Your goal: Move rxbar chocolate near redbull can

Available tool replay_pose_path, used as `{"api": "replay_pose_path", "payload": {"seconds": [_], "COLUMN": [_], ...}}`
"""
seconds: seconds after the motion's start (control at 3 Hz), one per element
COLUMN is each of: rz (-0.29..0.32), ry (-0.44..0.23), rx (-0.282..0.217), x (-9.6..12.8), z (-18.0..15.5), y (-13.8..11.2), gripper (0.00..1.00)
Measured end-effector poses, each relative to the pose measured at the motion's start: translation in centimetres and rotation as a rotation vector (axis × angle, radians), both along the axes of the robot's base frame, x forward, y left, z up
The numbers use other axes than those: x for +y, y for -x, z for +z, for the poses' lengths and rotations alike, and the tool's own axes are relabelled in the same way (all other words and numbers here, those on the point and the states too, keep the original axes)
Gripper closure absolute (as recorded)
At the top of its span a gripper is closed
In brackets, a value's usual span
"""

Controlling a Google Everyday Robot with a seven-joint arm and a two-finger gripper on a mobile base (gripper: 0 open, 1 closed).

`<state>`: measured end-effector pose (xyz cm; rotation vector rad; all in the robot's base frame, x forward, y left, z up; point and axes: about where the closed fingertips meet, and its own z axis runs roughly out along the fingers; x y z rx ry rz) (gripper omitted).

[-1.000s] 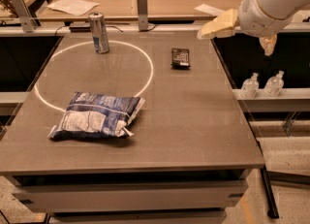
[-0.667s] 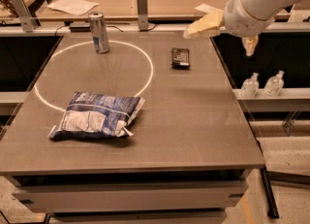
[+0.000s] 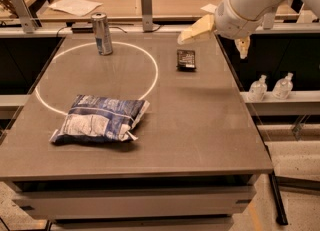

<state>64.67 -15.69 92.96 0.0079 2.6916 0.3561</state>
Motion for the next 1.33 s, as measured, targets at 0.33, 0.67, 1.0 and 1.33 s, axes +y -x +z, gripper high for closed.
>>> {"api": "replay_pose_path", "payload": {"seconds": [0.33,0.67,1.0,1.33], "rz": [-0.031,-0.037,-0.018,0.021], "ry": [0.011,0.05,0.08,0.109], "rx": [0.031,0.078,0.102,0.102], "x": [1.1,2.5,3.9,6.0], "z": [-1.0,-2.8,-4.0,-4.6], "y": [-0.7,-1.6,-2.5,-3.4], "gripper": [0.0,0.0,0.0,0.0]}}
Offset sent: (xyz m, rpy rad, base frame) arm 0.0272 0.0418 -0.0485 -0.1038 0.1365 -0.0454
